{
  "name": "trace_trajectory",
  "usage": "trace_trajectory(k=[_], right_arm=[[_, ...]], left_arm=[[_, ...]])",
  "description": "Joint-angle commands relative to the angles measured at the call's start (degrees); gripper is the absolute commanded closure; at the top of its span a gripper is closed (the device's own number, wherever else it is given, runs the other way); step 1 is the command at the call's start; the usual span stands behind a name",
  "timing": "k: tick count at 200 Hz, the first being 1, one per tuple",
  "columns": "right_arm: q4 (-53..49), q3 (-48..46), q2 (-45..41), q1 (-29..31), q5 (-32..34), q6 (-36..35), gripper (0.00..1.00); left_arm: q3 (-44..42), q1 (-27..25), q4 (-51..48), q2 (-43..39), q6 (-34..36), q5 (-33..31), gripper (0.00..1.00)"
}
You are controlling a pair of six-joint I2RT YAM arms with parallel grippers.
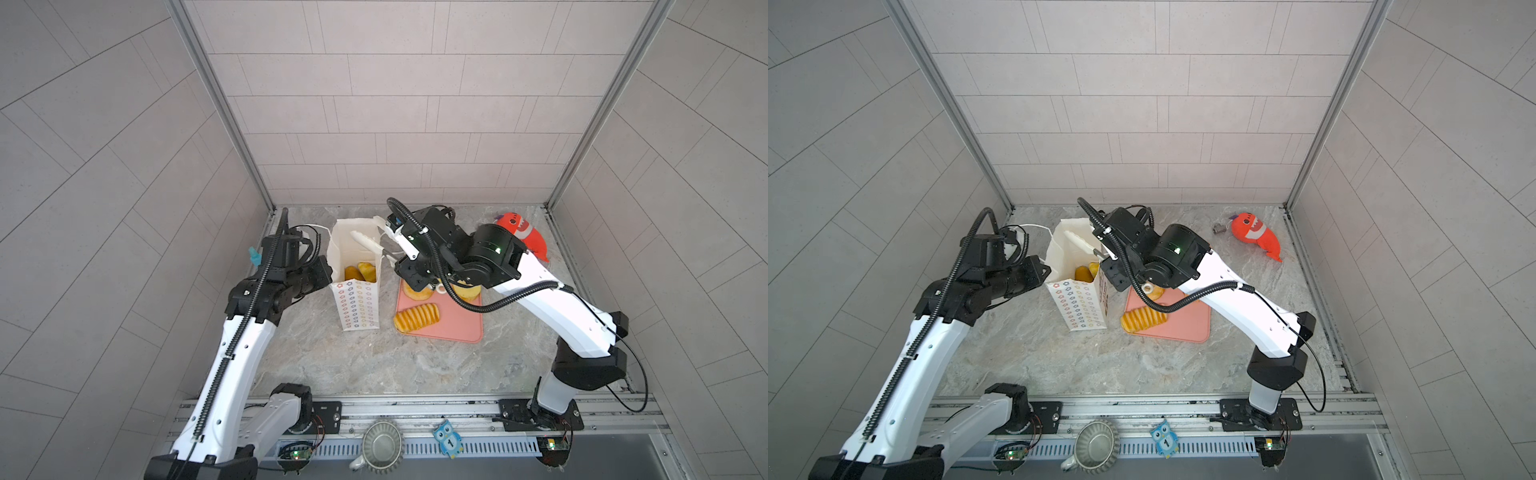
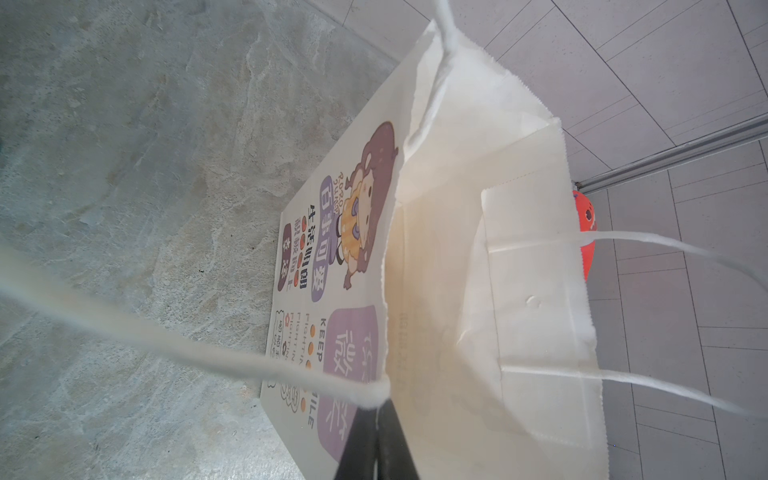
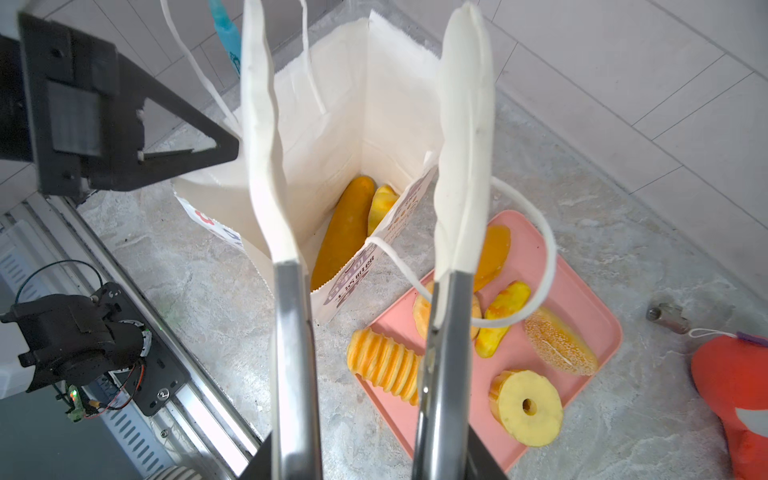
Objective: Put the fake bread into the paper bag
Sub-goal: 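Raise the empty tong out of the bag and swing it back over the tray, then lower the tong toward the yellow long bread on the tray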
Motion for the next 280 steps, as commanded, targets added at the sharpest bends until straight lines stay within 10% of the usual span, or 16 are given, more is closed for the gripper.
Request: trace_trajectory(k=[1,280], right_arm=[[2.2,-1.2,-3.7,0.0,3.7,-0.9,0.51],[14.8,-44.0,-21.3,-24.4,-4.6,1.4,0.48]], left_arm=[[-0.4,0.3,0.9,-1.0,-0.2,0.2,1.0],[0.0,0.3,0.5,-0.6,0.2,0.4,0.99]])
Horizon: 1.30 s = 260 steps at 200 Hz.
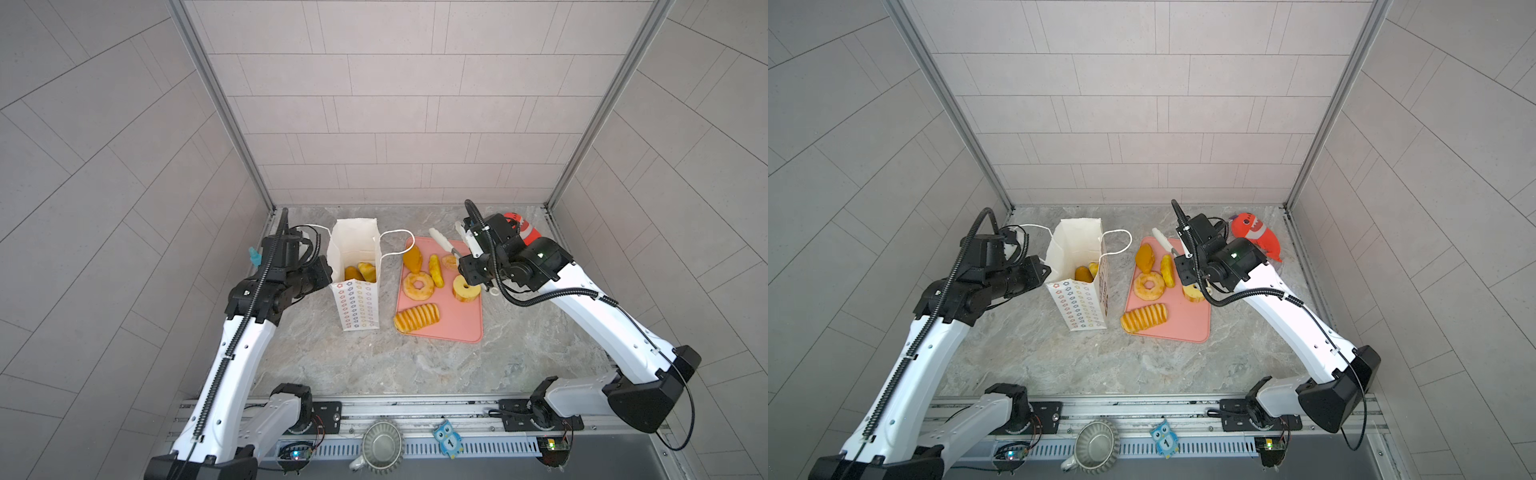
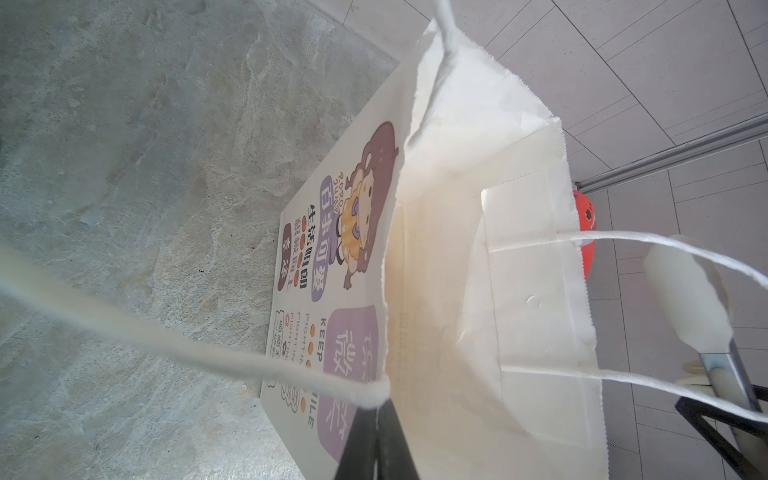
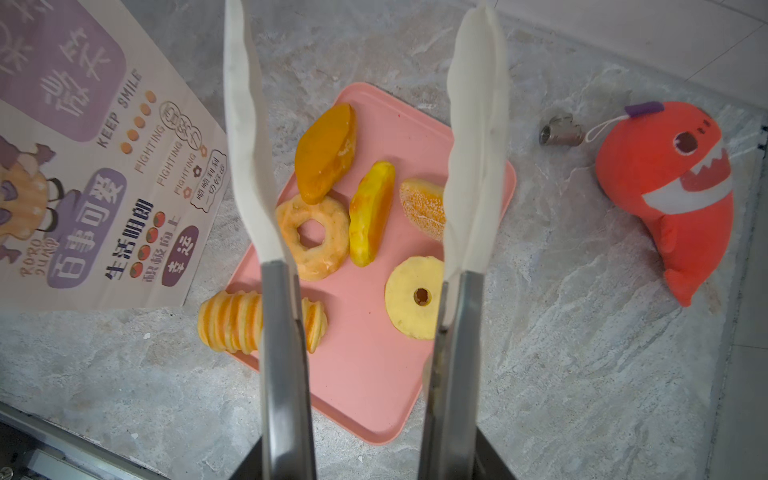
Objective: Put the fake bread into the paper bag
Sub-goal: 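Lower the tong toward the yellow long bread on the tray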
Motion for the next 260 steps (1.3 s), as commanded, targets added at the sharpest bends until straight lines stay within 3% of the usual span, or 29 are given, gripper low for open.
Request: trace_trajectory(k=[1,134,260], right_arm=[[2.5,-2.3,-0.6,-0.5,-0.5,0.0,0.48],[6.4,-10.1,4.5,-0.8,-1.1,-0.4,0.48],[4.6,-8.3,13.2,-0.9,0.0,0.9,0.46]], left_arm=[[0.0,0.3,0.5,-0.6,0.2,0.3,0.99],[-0.5,0.3,0.6,-0.9,0.2,-0.1,0.99],[-1.1,0.2,0.5,-1.3,0.2,-0.1,0.99]])
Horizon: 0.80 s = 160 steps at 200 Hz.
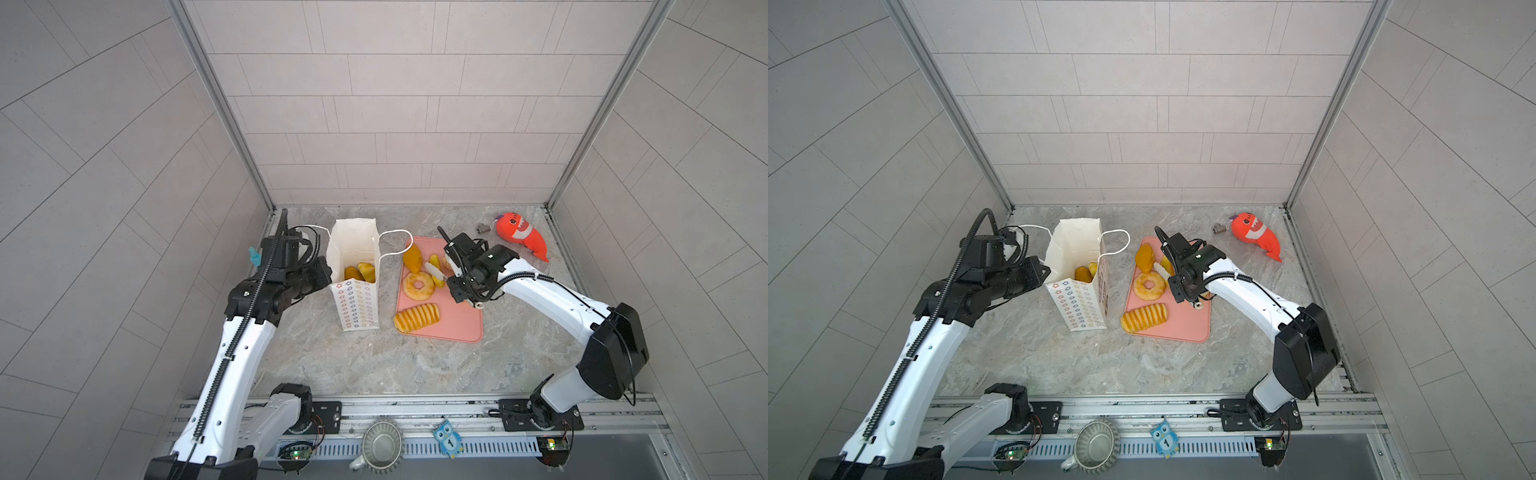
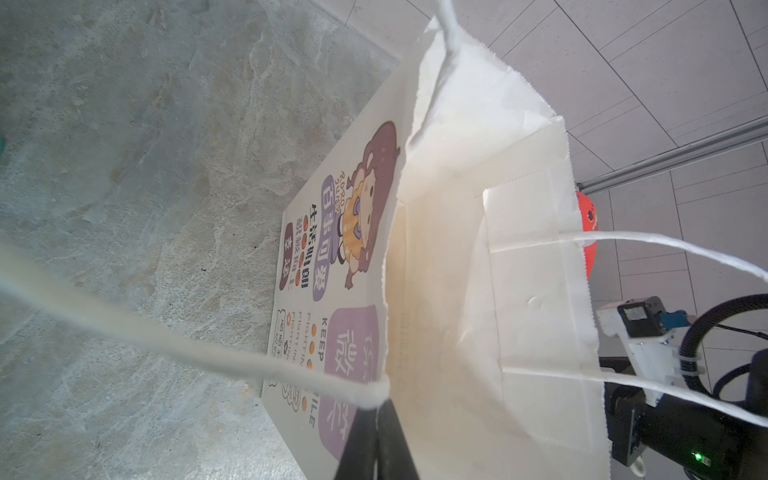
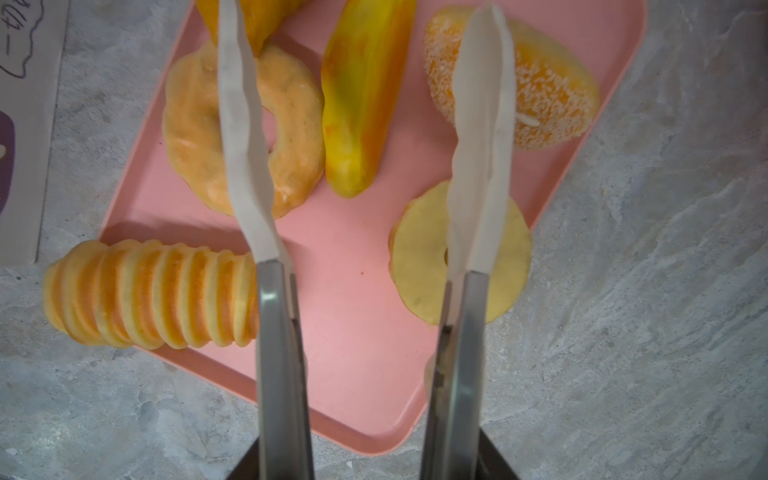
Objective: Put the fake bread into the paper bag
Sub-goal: 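Lower the tong toward the yellow long bread on the tray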
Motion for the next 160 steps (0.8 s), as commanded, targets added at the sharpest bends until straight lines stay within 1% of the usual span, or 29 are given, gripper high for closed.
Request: trace_trajectory(k=[1,97,160], right_arm=[[-0.8,1.9,1.0,-0.3,1.4,0.6,0.46],[-0.1,2.8,4.6,-0.3,2.3,1.1,0.45],[0.5,4.2,6.9,-0.4,2.2,1.4,0.48]], left_arm=[[-0.7,0.2,0.5,-1.0,0.2,0.0,0.99],[-1.2,0.2,0.7,-1.0,0.3,0.0,0.99],[-1.2,0.2,0.8,-0.8,0.3,0.0,0.99]])
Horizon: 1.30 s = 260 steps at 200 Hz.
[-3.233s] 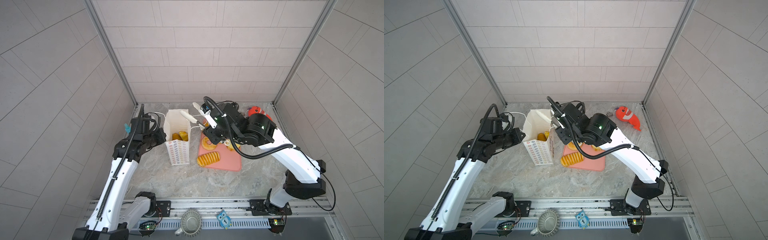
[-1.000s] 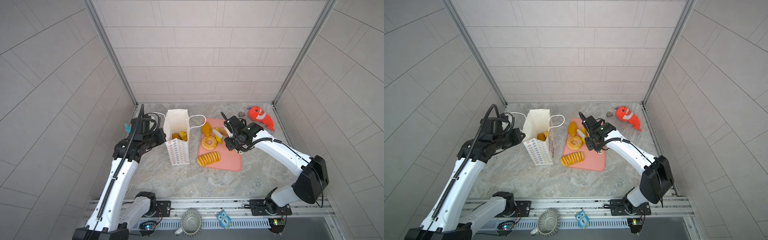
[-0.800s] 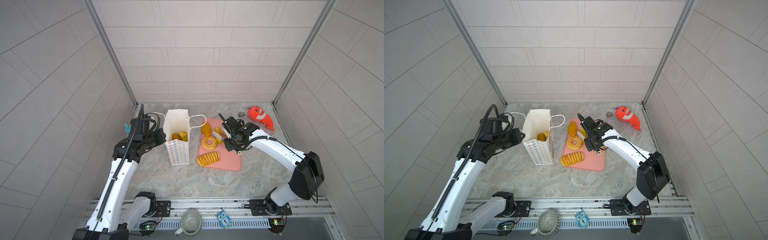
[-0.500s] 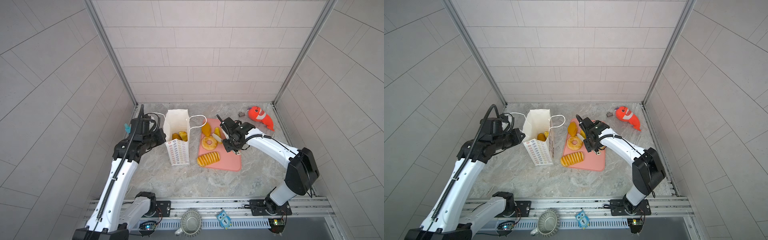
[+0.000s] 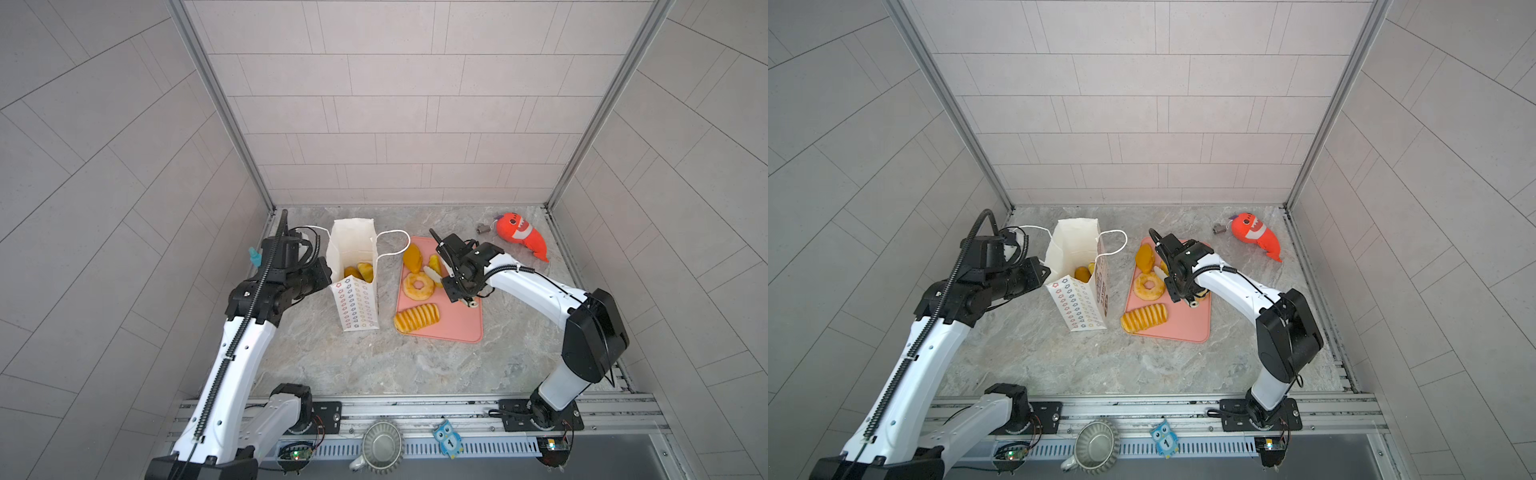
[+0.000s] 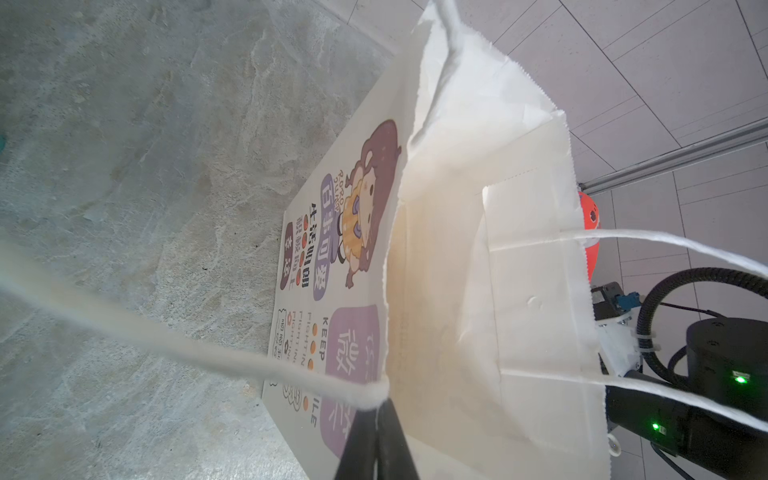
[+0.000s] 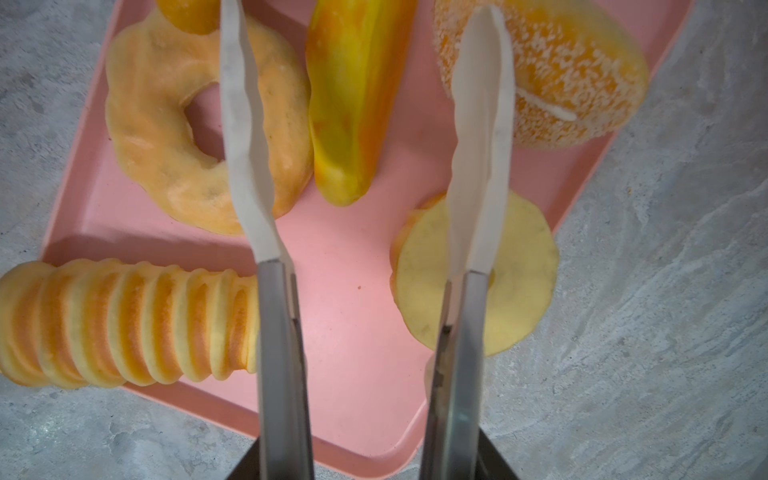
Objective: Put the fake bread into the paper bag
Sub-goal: 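Lower the tong toward the yellow long bread on the tray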
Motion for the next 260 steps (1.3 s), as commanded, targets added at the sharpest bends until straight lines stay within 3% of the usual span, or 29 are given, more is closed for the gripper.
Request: trace_trajectory(k=[1,151,260], right_arm=[[0.2,1.7,0.7,-0.3,1.4,0.8,0.47],[1.4,2.3,3.8,-0.3,1.7,0.9,0.5],[1.6,2.1,3.0,-0.4,2.0,1.4,0.6]], left_arm=[[-0.6,0.2,0.6,-0.8,0.3,0.1,0.99],[-0.7,0.2,0.6,-0.9,0.3,0.0,0.99],[-0.7,0.3,0.5,-0.9,0.4,-0.2,0.99]])
